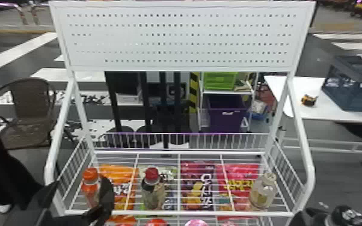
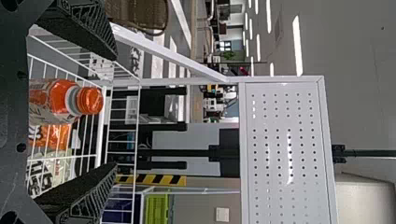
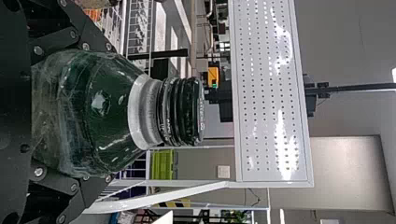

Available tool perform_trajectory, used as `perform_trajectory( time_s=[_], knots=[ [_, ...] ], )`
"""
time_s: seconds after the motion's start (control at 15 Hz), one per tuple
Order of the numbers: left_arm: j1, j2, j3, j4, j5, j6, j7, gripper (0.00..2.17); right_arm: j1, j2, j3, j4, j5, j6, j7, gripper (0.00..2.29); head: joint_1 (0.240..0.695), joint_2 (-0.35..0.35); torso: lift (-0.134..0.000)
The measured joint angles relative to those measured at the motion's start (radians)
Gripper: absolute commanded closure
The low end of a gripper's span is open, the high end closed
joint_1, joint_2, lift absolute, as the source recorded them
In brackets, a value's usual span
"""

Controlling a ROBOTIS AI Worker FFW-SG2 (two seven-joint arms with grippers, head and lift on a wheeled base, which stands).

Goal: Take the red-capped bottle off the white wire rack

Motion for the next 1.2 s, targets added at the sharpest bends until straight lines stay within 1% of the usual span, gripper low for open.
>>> perform_trajectory(
  time_s=[0.53,0.73,0.87,1.07,1.2],
  knots=[
    [0.005,0.001,0.001,0.001,-0.001,0.000,0.000,0.08,-0.001,0.000,0.000,0.014,-0.006,-0.008,0.000,0.89,0.499,0.000,0.000],
    [0.006,-0.001,-0.015,0.021,-0.003,-0.005,0.001,0.09,-0.002,0.000,-0.004,0.019,-0.010,-0.014,0.000,0.89,0.499,0.000,0.000],
    [0.000,-0.001,-0.060,0.084,-0.008,-0.037,-0.004,0.09,-0.002,0.000,-0.006,0.021,-0.013,-0.017,0.000,0.89,0.499,0.000,0.000],
    [-0.047,-0.001,-0.178,0.238,-0.014,-0.136,0.003,0.09,-0.006,0.000,-0.008,0.021,-0.017,-0.017,0.000,0.89,0.499,0.000,0.000],
    [-0.100,-0.011,-0.248,0.346,-0.017,-0.196,0.008,0.09,-0.008,0.000,-0.008,0.021,-0.017,-0.015,0.000,0.89,0.499,0.000,0.000]
  ],
)
